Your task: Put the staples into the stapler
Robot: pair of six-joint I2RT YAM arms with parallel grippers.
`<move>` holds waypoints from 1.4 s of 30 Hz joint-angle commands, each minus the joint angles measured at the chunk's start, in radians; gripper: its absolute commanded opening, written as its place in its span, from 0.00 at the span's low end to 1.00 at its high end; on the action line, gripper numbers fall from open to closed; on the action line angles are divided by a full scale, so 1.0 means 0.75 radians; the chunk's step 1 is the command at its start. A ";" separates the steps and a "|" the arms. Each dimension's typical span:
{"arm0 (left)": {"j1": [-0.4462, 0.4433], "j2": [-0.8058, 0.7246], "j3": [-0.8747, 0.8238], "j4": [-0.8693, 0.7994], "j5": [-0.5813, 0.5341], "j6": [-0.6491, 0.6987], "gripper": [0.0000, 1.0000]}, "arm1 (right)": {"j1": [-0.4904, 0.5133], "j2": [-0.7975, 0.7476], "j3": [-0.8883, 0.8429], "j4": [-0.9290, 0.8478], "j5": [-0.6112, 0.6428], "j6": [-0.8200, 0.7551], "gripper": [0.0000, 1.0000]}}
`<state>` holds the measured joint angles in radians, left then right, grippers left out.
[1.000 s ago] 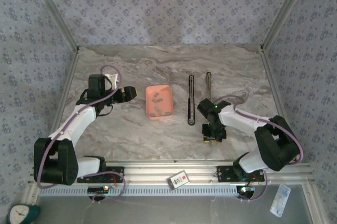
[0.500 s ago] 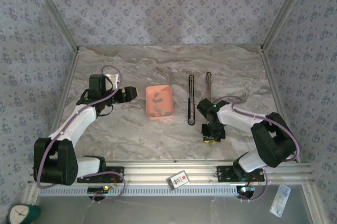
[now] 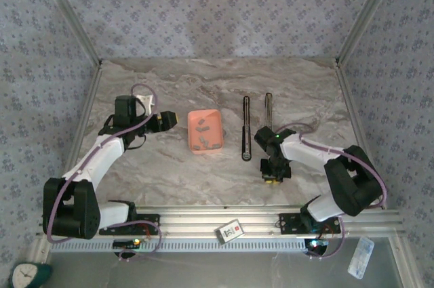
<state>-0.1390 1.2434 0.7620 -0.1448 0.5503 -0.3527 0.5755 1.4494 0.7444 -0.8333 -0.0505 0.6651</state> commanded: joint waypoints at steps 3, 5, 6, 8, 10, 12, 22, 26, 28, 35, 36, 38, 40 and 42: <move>-0.023 -0.017 -0.028 0.048 0.038 0.012 0.77 | 0.002 -0.186 0.046 0.021 0.113 0.042 0.15; -0.031 -0.002 -0.026 0.048 0.049 0.018 0.76 | -0.012 -0.227 0.063 0.047 0.120 0.040 0.15; -0.034 0.006 -0.024 0.048 0.048 0.020 0.77 | -0.019 -0.235 0.079 0.055 0.123 0.033 0.15; -0.036 0.019 -0.019 0.044 0.042 0.019 0.76 | -0.027 -0.223 0.117 0.062 0.121 0.018 0.15; -0.035 0.025 -0.014 0.034 0.018 0.024 0.76 | -0.031 -0.181 0.173 0.069 0.118 0.013 0.15; -0.036 0.028 -0.011 0.023 0.001 0.033 0.76 | -0.030 -0.123 0.231 0.076 0.122 0.008 0.15; -0.033 0.041 0.004 -0.010 -0.041 0.058 0.76 | 0.017 0.183 0.490 0.101 0.102 -0.036 0.16; -0.035 0.042 0.008 -0.022 -0.049 0.065 0.77 | 0.041 0.255 0.542 0.077 0.115 -0.037 0.15; -0.034 0.042 0.009 -0.020 -0.048 0.062 0.77 | 0.053 0.270 0.544 0.087 0.109 -0.036 0.16; -0.034 0.042 0.012 -0.014 -0.038 0.055 0.77 | 0.090 0.284 0.535 0.092 0.102 -0.026 0.15; -0.035 0.043 0.011 -0.013 -0.037 0.053 0.77 | 0.093 0.288 0.537 0.093 0.101 -0.022 0.16; -0.034 0.042 0.012 -0.014 -0.036 0.052 0.77 | 0.097 0.297 0.543 0.093 0.102 -0.021 0.15; -0.035 0.039 0.011 -0.014 -0.035 0.052 0.77 | 0.099 0.302 0.546 0.093 0.104 -0.023 0.16; -0.034 0.035 0.008 -0.014 -0.035 0.053 0.77 | 0.099 0.306 0.552 0.087 0.104 -0.022 0.15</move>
<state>-0.1638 1.2659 0.7498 -0.1539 0.5228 -0.3237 0.6449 1.6611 1.1286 -0.7483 0.0219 0.6537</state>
